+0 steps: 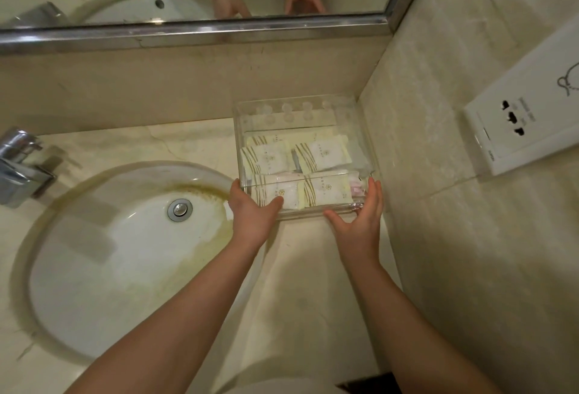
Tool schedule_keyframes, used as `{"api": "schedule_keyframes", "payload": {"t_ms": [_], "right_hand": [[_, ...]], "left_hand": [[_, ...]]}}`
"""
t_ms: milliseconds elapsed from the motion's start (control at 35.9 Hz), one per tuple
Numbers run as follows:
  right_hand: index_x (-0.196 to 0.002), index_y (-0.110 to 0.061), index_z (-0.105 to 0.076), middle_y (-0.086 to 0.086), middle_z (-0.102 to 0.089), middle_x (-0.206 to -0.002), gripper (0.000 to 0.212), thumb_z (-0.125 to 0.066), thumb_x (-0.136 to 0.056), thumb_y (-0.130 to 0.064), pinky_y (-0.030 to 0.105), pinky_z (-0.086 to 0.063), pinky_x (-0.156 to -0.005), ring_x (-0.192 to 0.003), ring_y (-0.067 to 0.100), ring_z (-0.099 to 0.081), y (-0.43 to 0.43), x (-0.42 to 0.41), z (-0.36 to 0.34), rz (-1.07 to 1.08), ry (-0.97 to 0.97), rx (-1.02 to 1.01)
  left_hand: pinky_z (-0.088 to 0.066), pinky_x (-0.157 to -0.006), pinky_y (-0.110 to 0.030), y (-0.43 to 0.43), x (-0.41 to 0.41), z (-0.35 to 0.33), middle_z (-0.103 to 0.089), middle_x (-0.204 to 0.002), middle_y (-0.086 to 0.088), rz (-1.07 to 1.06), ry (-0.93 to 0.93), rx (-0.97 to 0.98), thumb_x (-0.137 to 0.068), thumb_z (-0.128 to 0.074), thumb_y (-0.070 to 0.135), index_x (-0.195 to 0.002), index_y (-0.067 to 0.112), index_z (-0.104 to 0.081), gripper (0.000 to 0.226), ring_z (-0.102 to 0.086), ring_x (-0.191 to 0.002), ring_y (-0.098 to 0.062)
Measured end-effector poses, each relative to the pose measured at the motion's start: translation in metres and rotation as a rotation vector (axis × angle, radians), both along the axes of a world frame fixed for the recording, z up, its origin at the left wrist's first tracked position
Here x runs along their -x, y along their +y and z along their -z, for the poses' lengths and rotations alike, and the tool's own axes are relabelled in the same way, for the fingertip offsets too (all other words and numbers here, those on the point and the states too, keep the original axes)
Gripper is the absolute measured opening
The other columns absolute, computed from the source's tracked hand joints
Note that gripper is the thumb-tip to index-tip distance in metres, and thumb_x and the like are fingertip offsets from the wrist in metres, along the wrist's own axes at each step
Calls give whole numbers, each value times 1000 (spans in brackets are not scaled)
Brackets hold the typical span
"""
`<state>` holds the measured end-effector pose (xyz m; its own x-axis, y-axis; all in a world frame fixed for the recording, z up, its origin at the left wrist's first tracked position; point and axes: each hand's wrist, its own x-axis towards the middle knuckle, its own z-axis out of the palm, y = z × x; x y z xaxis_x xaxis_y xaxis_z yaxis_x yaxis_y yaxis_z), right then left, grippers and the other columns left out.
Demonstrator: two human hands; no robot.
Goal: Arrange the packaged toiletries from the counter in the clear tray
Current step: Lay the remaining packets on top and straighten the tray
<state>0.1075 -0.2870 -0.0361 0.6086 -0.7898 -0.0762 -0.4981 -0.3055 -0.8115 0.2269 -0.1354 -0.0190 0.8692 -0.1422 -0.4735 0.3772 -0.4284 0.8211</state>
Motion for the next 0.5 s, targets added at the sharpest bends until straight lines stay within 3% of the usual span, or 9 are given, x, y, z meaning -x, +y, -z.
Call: {"api": "schedule_keyframes", "payload": {"t_ms": [111,223,390,501], "right_hand": [[-154,-26,-14,-1,-9,-164,107,-85,-74,-23,6,-23,-103,-146,10,-20,-5,-13,1,5,-11,6],[-155,-23,-14,3,-8,-164,110,-86,-71,-26,23,-30,-110,-147,18,-23,-13,-23,3,4,2,42],[-154,-17,-14,7,-14,-162,114,-88,-68,-31,21,-25,-108,-148,20,-21,-19,-29,5,16,39,85],[-152,-10,-18,14,-28,-156,121,-89,-61,-44,37,-25,-116,-143,29,-26,-27,-37,1,73,105,182]], "left_hand": [[-28,-109,-31,-9,-4,2,-18,-154,-16,-71,-33,-53,-80,-77,26,-152,9,-9,100,-32,-139,-29],[-31,-94,-28,-17,-11,2,-17,-153,-18,-175,-20,-79,-76,-79,29,-151,9,-10,104,-36,-134,-33],[-26,-114,-34,-15,-9,9,-17,-155,-11,-117,-111,-44,-71,-83,28,-152,12,-9,110,-26,-142,-28],[-27,-117,-43,-8,-4,14,-28,-152,-9,38,-201,-95,-59,-89,31,-152,17,-12,121,-27,-141,-26]]}}
